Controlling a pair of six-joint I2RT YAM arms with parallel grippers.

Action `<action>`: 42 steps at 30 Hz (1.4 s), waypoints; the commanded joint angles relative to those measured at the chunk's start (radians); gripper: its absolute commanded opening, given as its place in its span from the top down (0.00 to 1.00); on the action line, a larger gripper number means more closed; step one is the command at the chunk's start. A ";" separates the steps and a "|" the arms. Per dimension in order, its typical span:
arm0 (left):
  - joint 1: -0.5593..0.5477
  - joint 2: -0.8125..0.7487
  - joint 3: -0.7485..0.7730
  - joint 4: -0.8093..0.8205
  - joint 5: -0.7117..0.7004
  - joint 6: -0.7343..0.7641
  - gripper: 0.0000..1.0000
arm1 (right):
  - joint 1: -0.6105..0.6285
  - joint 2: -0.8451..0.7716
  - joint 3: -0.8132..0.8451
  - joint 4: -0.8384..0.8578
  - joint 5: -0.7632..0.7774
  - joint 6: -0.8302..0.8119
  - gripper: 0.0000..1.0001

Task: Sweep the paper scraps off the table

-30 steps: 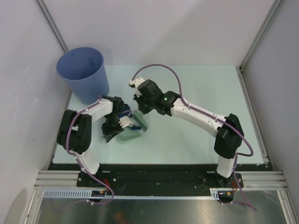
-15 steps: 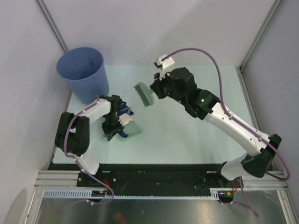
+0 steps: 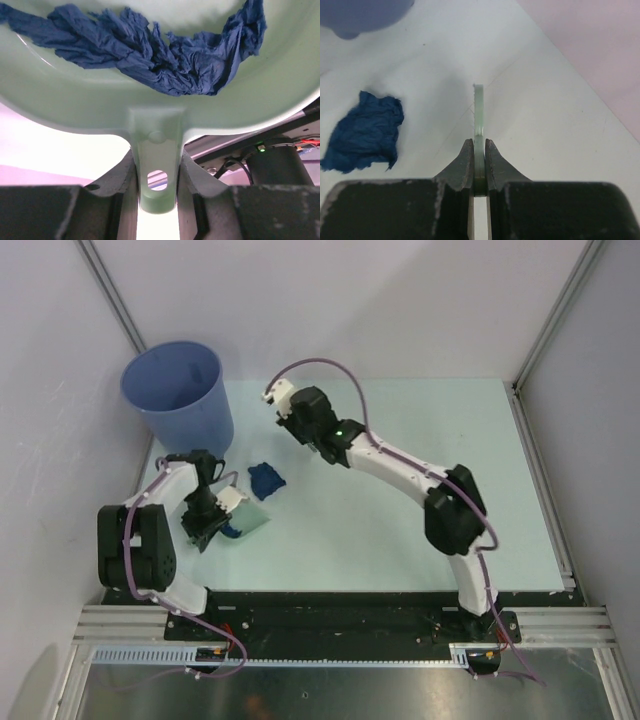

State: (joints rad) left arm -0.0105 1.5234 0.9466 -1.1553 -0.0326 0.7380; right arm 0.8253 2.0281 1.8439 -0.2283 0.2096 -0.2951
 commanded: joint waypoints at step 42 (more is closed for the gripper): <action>-0.080 0.264 0.296 0.028 -0.023 -0.006 1.00 | 0.061 0.109 0.305 -0.315 -0.316 0.230 1.00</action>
State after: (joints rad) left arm -0.0769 1.7638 1.1912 -1.1267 -0.0505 0.7361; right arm 0.8719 2.2124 2.0277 -0.4454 0.1619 -0.1955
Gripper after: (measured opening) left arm 0.319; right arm 0.078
